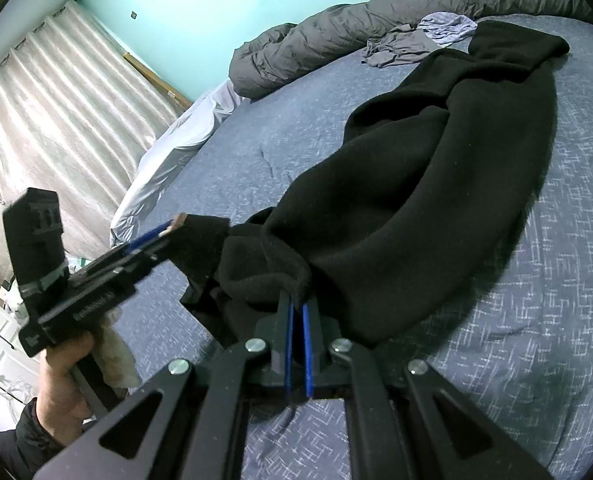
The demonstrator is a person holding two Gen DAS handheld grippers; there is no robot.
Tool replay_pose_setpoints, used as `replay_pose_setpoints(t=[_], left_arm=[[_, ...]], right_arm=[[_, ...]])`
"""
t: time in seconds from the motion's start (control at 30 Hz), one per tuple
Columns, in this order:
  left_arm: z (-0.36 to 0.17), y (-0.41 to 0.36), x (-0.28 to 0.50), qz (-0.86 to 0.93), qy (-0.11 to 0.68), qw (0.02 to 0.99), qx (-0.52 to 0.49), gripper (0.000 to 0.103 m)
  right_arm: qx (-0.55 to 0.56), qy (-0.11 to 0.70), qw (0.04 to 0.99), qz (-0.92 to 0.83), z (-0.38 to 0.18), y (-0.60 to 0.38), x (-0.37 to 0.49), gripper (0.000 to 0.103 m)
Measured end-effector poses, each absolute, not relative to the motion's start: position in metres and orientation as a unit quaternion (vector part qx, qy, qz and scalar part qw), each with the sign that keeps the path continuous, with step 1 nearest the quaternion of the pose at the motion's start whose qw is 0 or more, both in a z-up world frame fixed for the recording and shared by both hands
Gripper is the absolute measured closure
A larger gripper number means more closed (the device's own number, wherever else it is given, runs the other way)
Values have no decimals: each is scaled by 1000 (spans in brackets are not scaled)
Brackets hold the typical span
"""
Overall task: Fold clothes
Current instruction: 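Fold the hood with the left tool toward the right tool holding the body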
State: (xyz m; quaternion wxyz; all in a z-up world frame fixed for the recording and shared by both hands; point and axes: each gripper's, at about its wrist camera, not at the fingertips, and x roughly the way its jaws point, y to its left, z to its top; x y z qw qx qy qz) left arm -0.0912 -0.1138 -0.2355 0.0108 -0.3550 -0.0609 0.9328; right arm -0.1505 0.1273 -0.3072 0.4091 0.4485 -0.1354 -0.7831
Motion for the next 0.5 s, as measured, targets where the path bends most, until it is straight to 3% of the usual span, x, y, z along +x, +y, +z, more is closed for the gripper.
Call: replay_pose_setpoints(t=[0.03,0.27,0.5], left_arm=[[-237,-115,-92,932,-65,12,-356,80],[-246,-122,-98,926,-91,20,-366,88],[-219,-158,-81,941,-135,-9,-309,91]], right_arm=[[448,-135,410,-783,-307,128,-151,99],[447,-136,411,-783,-308,130,-150,99],[410,-140,424,-795,-288,129,-141,99]])
